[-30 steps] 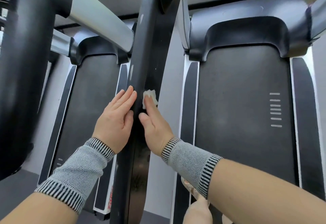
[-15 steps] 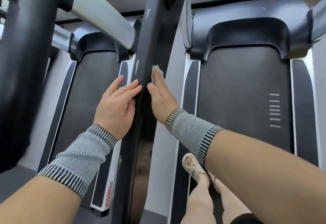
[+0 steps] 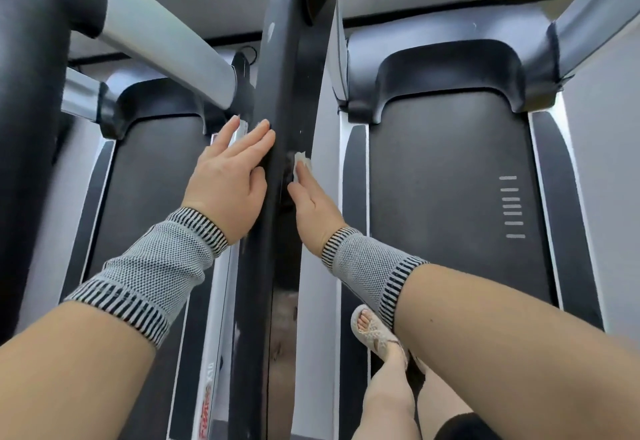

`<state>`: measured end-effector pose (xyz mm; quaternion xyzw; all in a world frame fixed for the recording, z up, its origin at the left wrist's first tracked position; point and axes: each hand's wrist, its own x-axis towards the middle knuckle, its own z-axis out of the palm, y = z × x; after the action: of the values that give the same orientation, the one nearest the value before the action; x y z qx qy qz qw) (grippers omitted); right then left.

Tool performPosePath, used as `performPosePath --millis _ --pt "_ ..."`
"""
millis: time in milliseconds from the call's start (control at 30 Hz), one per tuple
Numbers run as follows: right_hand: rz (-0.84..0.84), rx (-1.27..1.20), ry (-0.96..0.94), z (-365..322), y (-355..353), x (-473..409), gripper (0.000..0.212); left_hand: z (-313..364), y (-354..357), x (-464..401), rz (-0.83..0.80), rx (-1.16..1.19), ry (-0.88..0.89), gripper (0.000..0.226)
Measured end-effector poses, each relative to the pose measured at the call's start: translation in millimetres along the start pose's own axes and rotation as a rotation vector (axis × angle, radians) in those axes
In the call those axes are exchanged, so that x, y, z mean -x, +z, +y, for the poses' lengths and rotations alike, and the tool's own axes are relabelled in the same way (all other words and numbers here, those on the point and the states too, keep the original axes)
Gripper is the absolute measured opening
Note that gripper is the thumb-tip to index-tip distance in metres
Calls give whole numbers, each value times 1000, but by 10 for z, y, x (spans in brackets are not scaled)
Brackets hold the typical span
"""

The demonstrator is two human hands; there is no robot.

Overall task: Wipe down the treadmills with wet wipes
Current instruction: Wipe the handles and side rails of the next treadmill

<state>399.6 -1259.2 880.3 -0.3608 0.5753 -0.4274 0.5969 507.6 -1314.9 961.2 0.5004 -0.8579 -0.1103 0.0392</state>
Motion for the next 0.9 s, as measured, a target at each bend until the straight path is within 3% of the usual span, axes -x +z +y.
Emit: performPosePath --millis 67,233,400,633,767,900 --pt "31 11 95 -21 -48 -107 51 -29 1 -16 -9 0 16 48" --pt "8 -37 -52 -17 36 120 49 -85 40 0 15 40 45 49" --pt "59 -71 150 85 -84 -305 48 -77 60 -3 30 41 48 50" --pt "16 -64 80 125 -55 -208 50 -77 53 9 45 20 43 51" --pt "19 -71 168 18 -180 -361 52 -22 43 1 39 -19 11 50" --pt "-34 -36 23 -136 -136 -158 48 -19 36 11 25 -24 5 52"
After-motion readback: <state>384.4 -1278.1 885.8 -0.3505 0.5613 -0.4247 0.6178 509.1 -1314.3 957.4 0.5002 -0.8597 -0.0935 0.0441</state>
